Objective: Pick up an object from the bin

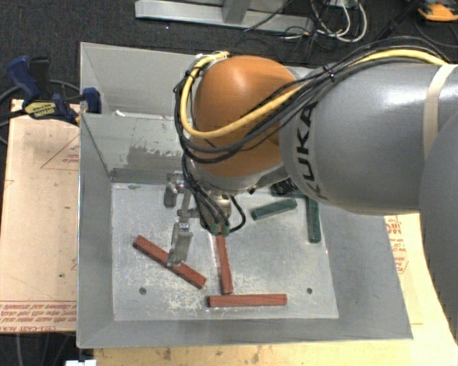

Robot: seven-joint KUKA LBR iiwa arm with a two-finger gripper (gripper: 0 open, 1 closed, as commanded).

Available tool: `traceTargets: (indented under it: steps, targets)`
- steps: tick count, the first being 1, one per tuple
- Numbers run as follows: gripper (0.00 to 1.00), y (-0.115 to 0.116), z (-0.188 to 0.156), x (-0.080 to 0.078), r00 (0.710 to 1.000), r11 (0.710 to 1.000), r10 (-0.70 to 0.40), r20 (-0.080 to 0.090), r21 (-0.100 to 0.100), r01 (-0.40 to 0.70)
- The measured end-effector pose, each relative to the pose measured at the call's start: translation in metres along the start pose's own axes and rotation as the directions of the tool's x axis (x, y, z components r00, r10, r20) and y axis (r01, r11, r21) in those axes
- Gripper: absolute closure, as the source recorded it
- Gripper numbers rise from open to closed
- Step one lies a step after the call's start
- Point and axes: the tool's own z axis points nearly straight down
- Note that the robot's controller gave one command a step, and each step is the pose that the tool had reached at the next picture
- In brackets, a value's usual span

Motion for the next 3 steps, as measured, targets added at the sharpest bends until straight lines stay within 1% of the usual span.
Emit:
traceTargets:
  steps: [1, 2, 3]
  targets:
    - [0.0, -0.004, 0.168, 0.007, 0.999, 0.999, 0.05, -0.004, 0.001, -0.05]
    - [1.0, -0.003, 0.164, 0.006, 0.999, 0.999, 0.052, 0.001, -0.001, -0.052]
    - [1.0, 0.018, 0.009, -0.018, 0.996, 0.996, 0.086, 0.01, -0.005, -0.086]
